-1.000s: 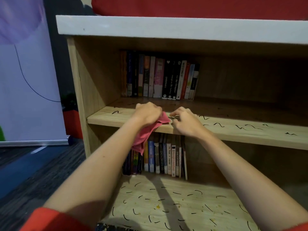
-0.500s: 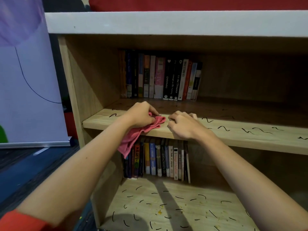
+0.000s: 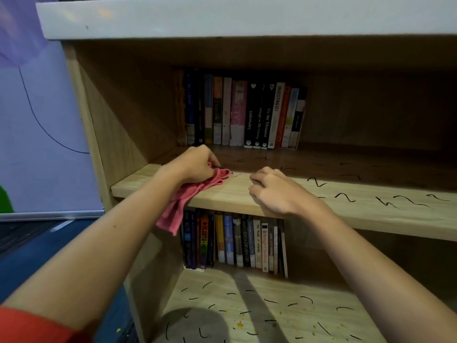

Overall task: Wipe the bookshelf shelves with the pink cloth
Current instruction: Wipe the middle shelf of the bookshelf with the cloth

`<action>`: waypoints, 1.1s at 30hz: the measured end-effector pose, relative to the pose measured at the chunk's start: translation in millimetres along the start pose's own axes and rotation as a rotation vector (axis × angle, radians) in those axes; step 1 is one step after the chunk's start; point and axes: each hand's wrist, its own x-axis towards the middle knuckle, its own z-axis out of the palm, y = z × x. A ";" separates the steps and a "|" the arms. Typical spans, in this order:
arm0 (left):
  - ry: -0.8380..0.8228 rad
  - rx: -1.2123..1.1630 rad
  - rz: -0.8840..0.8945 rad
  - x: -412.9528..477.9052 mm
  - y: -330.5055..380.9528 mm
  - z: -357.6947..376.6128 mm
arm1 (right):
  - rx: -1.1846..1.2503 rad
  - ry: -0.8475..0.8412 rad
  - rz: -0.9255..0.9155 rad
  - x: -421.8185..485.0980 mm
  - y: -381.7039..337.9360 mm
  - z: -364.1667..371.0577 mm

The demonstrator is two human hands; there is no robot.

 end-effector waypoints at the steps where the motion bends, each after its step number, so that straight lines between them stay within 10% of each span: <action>1: 0.016 0.019 -0.021 4.6 -1.9 2.0 | 0.001 0.003 0.000 1.0 0.7 0.9; 33: -0.169 -0.097 0.225 11.0 -9.7 0.2 | 0.007 0.029 0.003 2.4 0.8 1.8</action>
